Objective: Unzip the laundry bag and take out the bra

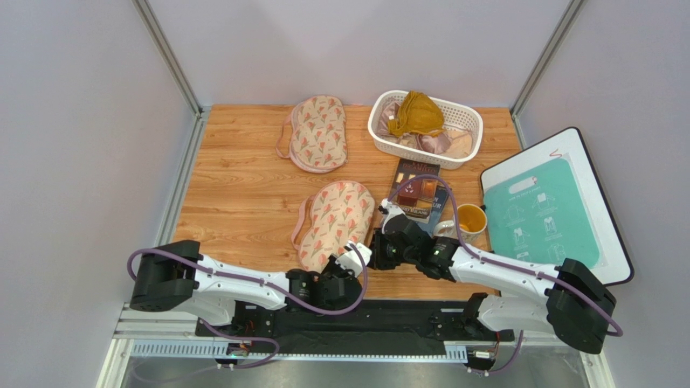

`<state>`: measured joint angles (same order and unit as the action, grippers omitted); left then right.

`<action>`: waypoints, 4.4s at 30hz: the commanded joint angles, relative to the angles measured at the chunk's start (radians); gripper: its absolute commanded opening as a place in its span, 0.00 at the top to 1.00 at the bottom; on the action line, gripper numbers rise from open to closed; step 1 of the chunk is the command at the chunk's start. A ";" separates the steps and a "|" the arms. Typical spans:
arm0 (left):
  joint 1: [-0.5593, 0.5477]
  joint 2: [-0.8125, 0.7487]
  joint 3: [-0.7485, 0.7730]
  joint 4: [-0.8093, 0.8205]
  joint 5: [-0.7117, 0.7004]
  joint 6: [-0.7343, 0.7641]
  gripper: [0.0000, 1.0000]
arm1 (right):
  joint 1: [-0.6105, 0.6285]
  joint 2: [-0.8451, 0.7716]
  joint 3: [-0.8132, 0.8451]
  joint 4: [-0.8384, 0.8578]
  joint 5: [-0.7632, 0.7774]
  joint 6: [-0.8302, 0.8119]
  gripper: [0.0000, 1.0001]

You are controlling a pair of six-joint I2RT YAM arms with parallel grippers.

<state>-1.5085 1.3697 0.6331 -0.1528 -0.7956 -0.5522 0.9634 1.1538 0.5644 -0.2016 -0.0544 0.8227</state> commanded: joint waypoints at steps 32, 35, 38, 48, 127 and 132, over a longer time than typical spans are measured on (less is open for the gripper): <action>0.367 -0.423 -0.001 -0.214 0.220 -0.023 0.04 | -0.058 -0.243 0.002 -0.249 0.113 -0.060 0.42; 0.535 -0.539 -0.076 -0.267 0.294 -0.061 0.05 | -0.057 -0.252 -0.014 -0.240 0.107 -0.053 0.41; 0.643 -0.656 -0.145 -0.318 0.320 -0.101 0.10 | -0.058 -0.249 -0.021 -0.222 0.093 -0.050 0.41; 0.832 -0.738 -0.211 -0.416 0.395 -0.141 0.10 | 0.173 0.002 0.268 -0.154 0.183 -0.147 0.41; 1.001 -0.828 -0.134 -0.504 0.484 -0.112 0.09 | 0.402 0.428 0.609 -0.260 0.631 -0.123 1.00; 0.999 -0.750 -0.136 -0.416 0.598 -0.080 0.13 | 0.403 0.319 0.494 -0.263 0.709 -0.040 1.00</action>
<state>-0.5125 0.5728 0.4732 -0.6670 -0.3084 -0.6811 1.3605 1.5448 1.1259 -0.4904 0.5350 0.6876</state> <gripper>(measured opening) 0.884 0.006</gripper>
